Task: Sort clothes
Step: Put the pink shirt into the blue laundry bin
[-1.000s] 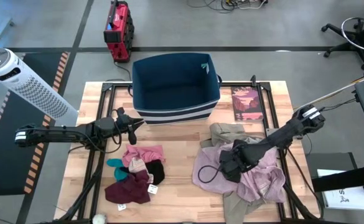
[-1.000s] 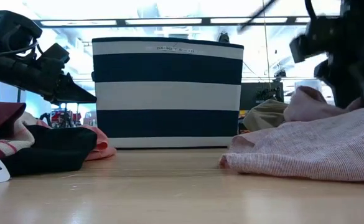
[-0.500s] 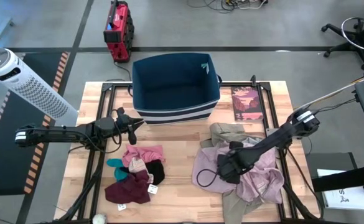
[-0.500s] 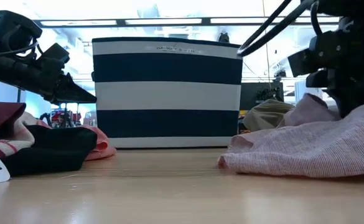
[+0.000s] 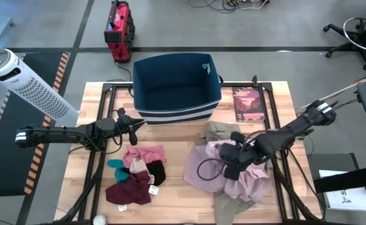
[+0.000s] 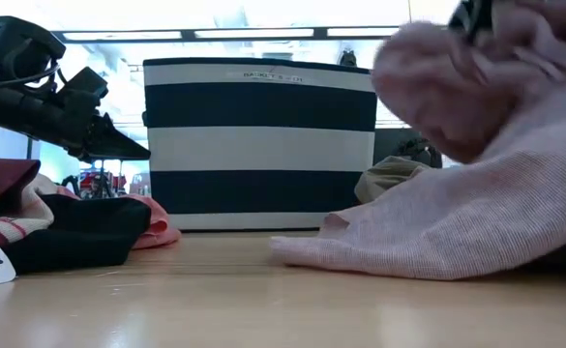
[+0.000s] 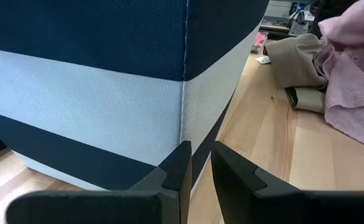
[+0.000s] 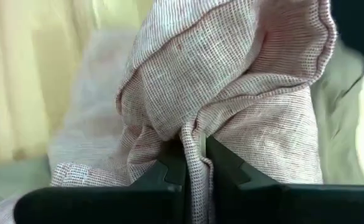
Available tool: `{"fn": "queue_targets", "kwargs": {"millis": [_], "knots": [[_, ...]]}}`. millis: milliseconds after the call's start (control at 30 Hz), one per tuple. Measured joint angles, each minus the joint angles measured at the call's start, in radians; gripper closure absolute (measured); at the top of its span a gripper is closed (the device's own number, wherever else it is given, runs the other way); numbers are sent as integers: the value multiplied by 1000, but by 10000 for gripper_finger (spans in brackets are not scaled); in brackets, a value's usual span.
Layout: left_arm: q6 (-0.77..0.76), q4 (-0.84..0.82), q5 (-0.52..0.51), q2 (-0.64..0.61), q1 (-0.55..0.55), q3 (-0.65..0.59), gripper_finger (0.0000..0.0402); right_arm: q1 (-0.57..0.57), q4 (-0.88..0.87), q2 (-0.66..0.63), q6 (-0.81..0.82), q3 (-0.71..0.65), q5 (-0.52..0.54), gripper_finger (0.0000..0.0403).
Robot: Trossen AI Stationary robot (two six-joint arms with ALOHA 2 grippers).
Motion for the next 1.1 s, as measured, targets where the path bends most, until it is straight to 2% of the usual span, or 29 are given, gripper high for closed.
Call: {"fn": "queue_targets", "kwargs": {"millis": [367, 700, 900, 1100], "knots": [[0, 0, 0, 0, 0, 0, 351, 7, -90, 35, -155, 306, 114, 388], [0, 0, 0, 0, 0, 0, 351, 4, -83, 45, -306, 471, 274, 388], [0, 0, 0, 0, 0, 0, 351, 1, -21, 45, -466, 607, 367, 388], [0, 0, 0, 0, 0, 0, 351, -38, 108, 45, -677, 743, 387, 388]]}}
